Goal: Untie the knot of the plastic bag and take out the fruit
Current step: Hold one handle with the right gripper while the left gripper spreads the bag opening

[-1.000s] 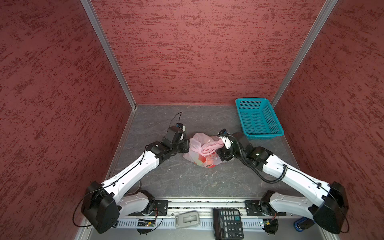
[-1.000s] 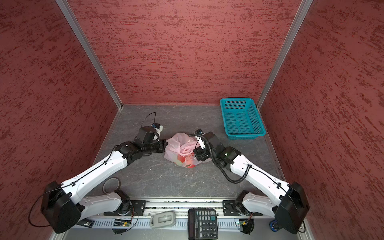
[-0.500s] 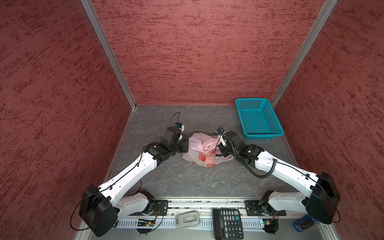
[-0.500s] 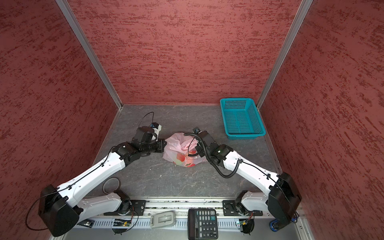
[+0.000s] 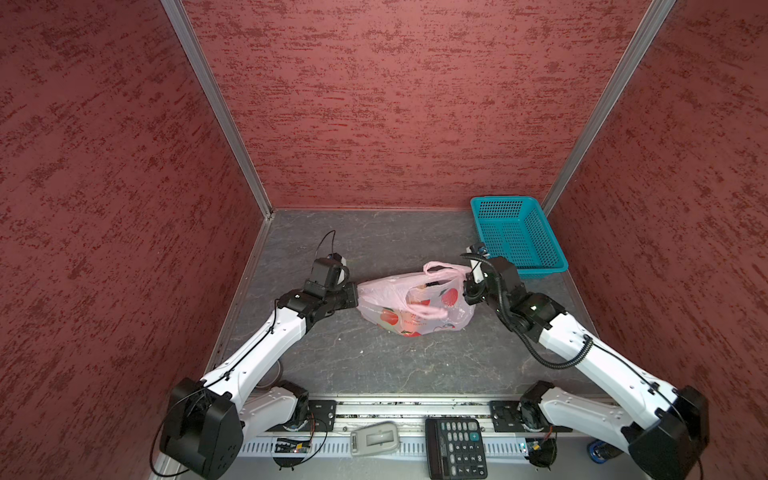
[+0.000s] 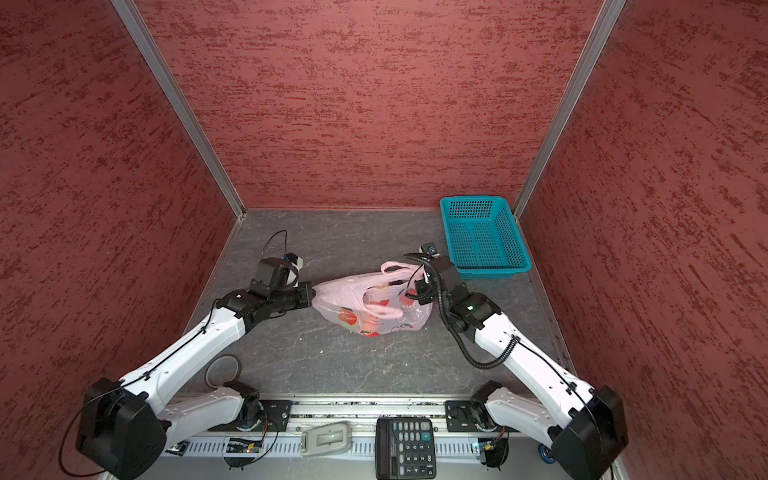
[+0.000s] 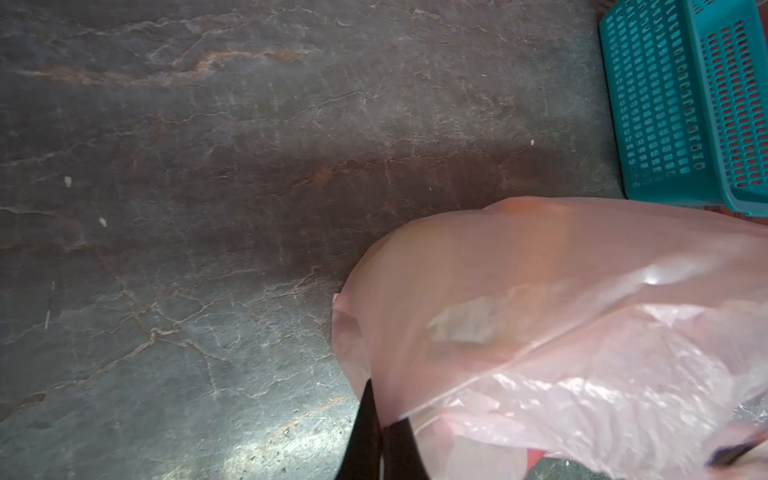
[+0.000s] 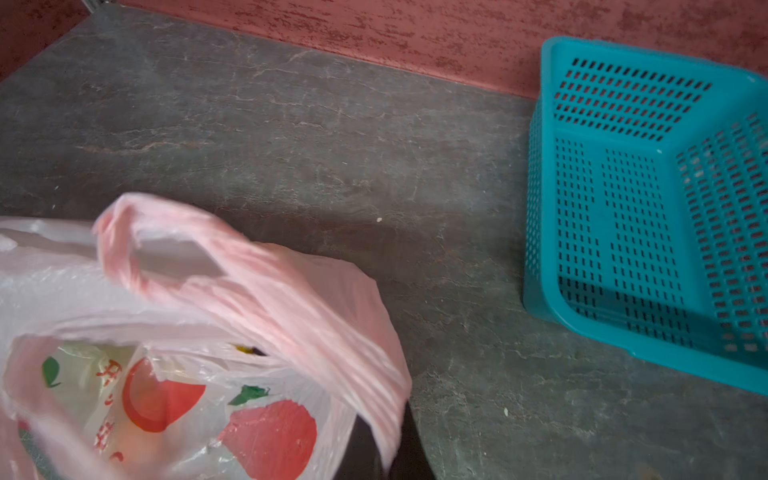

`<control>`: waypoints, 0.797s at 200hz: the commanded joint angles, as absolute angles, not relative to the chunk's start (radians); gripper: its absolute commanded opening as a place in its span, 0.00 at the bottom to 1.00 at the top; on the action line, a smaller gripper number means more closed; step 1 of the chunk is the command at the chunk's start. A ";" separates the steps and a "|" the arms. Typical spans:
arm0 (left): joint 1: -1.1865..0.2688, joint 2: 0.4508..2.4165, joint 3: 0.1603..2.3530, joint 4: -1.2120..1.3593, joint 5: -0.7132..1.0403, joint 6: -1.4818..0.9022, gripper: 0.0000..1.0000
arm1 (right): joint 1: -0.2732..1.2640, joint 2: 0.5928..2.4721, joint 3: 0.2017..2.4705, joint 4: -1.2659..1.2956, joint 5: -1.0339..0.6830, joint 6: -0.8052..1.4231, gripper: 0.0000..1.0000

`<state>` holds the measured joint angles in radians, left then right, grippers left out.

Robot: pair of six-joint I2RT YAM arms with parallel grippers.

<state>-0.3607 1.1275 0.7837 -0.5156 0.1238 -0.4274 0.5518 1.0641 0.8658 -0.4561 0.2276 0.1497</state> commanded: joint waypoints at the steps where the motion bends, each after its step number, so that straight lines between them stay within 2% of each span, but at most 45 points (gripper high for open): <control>1: -0.330 1.119 0.787 -0.509 0.140 -0.393 0.00 | 0.503 1.039 0.844 -0.474 0.163 0.222 0.00; 22: -0.331 1.130 0.818 -0.525 0.134 -0.382 0.00 | 0.494 1.039 0.848 -0.468 0.129 0.230 0.00; 28: -0.335 1.131 0.832 -0.532 0.130 -0.381 0.06 | 0.494 1.039 0.850 -0.464 0.114 0.230 0.00; 35: -0.348 1.127 0.853 -0.544 0.111 -0.380 0.23 | 0.494 1.036 0.854 -0.457 0.088 0.229 0.00; 42: -0.370 1.118 0.877 -0.556 0.078 -0.374 0.47 | 0.494 1.029 0.856 -0.445 0.060 0.228 0.00; 47: -0.393 1.113 0.896 -0.563 0.047 -0.368 0.60 | 0.494 1.024 0.858 -0.435 0.041 0.230 0.00; 64: -0.482 1.102 0.969 -0.593 -0.071 -0.350 0.87 | 0.494 1.004 0.864 -0.407 -0.011 0.239 0.00; 75: -0.534 1.108 1.014 -0.603 -0.122 -0.337 1.00 | 0.494 0.996 0.873 -0.394 -0.040 0.246 0.00; 99: -0.620 1.163 1.093 -0.602 -0.152 -0.313 1.00 | 0.493 0.985 0.889 -0.376 -0.097 0.266 0.00; 159: -0.781 1.323 1.155 -0.503 -0.050 -0.241 1.00 | 0.494 0.967 0.908 -0.349 -0.144 0.314 0.00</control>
